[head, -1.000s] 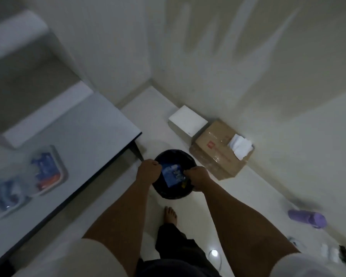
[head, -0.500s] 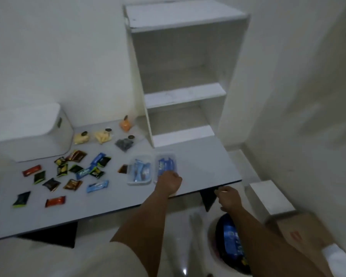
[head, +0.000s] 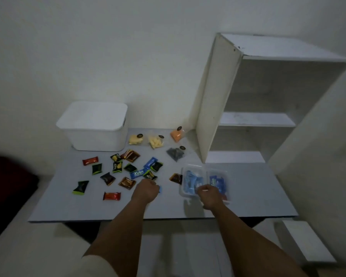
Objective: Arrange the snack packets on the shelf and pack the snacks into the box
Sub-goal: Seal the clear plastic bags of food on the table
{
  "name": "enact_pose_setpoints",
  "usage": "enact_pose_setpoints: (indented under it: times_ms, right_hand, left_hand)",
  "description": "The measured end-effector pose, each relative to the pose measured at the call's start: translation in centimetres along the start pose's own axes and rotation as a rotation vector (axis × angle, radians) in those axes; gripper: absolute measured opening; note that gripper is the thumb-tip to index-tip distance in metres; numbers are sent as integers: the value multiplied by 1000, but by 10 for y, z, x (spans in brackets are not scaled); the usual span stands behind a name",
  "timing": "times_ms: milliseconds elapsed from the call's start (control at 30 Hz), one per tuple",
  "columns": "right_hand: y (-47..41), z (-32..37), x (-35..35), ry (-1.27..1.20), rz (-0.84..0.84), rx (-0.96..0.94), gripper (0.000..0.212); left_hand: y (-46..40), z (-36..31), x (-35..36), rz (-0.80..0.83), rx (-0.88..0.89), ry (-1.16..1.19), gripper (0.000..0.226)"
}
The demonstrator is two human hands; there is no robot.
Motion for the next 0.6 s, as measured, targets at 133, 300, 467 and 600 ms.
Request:
enact_pose_setpoints:
  times_ms: [133, 300, 467, 600]
  right_hand:
    - [-22, 36, 38, 39, 26, -7, 12]
    - [-80, 81, 91, 36, 84, -26, 10]
    - [-164, 130, 144, 29, 141, -9, 11]
    - [-229, 166, 187, 69, 176, -2, 8]
  left_hand:
    - [-33, 11, -21, -28, -5, 27, 21]
    - [-96, 17, -35, 20, -35, 40, 23]
    - [-189, 18, -59, 27, -89, 22, 44]
    - [-267, 12, -70, 40, -135, 7, 56]
Point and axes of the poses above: each hand's wrist, its own y-axis away from the middle knuckle, its own x-axis out of the palm, z = x × y, the point moved 10 cm from there along -y, towards the middle knuckle, and after that the axes turned 2 degrees about -z, right-handed, at the moved point
